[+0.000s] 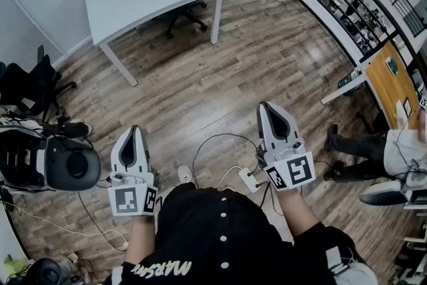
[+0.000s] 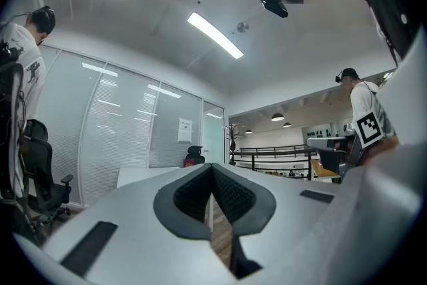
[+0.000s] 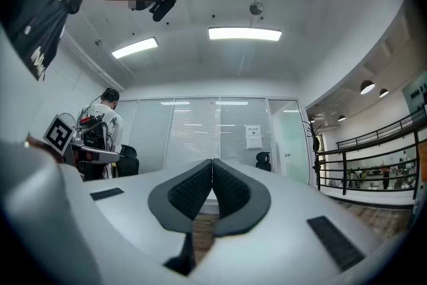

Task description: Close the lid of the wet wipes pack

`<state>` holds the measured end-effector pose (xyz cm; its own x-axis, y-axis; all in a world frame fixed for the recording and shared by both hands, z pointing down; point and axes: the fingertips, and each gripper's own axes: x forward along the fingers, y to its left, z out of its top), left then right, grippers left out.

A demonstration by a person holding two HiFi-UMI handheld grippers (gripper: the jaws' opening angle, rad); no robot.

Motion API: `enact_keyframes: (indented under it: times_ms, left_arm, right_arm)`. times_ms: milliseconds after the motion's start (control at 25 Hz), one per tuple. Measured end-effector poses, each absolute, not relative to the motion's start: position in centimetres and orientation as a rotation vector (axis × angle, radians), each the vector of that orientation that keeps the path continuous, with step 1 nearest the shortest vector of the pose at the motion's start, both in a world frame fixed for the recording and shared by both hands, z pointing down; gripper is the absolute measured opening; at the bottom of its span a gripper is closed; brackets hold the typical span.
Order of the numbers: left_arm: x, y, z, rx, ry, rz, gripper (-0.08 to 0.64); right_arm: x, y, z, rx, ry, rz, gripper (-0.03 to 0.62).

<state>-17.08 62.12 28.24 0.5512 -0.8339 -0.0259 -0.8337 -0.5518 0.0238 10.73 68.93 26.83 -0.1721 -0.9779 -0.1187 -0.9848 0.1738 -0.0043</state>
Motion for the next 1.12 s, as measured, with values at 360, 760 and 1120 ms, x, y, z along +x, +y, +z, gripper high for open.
enact_keyframes:
  times_ms: [360,760,1120]
  left_arm:
    - [-17.0,61.8,28.5,2.752,-1.484,-0.052,0.006]
    - [-18.2,61.1,29.0,2.749,-1.48,-0.045,0.006]
    - [-20.8,57.7,29.0,2.758,-1.458,-0.064,0.006]
  right_arm:
    - [10.6,68.9,26.5,-1.905,2.31,0.103,0.029]
    - [9.2,68.1,26.8,-1.893,2.307,0.081,0.031]
    - [6.1,64.6,26.5,-1.885,2.304,0.083,0.228]
